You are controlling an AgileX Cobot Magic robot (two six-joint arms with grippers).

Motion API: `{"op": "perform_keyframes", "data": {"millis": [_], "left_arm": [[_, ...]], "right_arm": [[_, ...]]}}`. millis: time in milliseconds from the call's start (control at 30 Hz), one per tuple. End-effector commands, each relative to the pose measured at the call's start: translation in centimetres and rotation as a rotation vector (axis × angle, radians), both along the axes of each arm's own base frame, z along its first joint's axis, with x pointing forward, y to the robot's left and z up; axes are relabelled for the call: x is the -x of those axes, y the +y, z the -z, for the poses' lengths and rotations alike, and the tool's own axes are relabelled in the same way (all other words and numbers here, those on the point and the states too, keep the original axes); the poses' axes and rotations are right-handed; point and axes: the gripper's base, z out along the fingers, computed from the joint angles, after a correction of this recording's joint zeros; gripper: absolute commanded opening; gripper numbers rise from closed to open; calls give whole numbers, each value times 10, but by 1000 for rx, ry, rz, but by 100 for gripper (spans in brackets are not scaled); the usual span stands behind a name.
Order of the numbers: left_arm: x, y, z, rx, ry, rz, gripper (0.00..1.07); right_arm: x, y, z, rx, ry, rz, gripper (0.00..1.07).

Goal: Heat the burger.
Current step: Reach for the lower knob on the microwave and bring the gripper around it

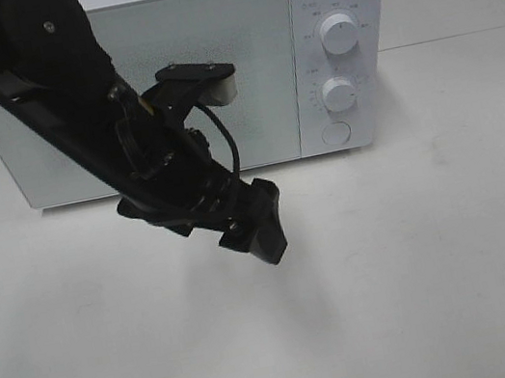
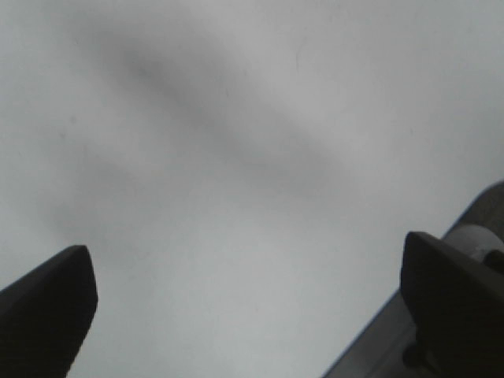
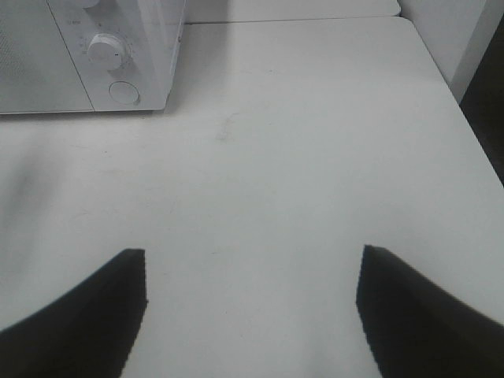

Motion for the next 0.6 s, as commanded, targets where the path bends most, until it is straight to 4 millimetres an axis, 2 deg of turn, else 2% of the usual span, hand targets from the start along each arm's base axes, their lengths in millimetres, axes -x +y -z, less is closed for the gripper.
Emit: {"op": "perform_keyframes", "data": {"millis": [33, 167, 233, 300, 333, 400, 433, 467, 500, 533, 567, 600], "left_arm": [[3, 13, -7, -47, 79, -22, 98], [-2, 28, -14, -63, 101, -67, 98], [-12, 56, -30, -73, 111, -145, 98], [-13, 62, -33, -74, 115, -162, 98], [-17, 79, -43, -74, 116, -199, 98], [-19, 86, -47, -70, 114, -220, 98], [-21, 102, -58, -61, 110, -259, 98], [-21, 102, -58, -61, 110, -259, 98], [-21, 109, -62, -59, 108, -275, 98], [-20, 124, -74, -49, 95, -312, 98], [-20, 124, -74, -49, 95, -312, 98], [-20, 133, -79, -46, 88, -335, 98]], "right_arm": [[4, 0, -1, 4, -43, -2, 74], [4, 0, -1, 4, -43, -2, 74], [4, 0, -1, 4, -43, -2, 74], [4, 0, -1, 4, -43, -2, 74], [4, 0, -1, 4, -43, -2, 74], [4, 0, -1, 4, -43, -2, 74], [4, 0, -1, 4, -43, -2, 74], [4, 0, -1, 4, -43, -2, 74], [4, 0, -1, 4, -43, -2, 74], [4, 0, -1, 4, -43, -2, 74], [4, 0, -1, 4, -43, -2, 74], [4, 0, -1, 4, -43, -2, 74]]}}
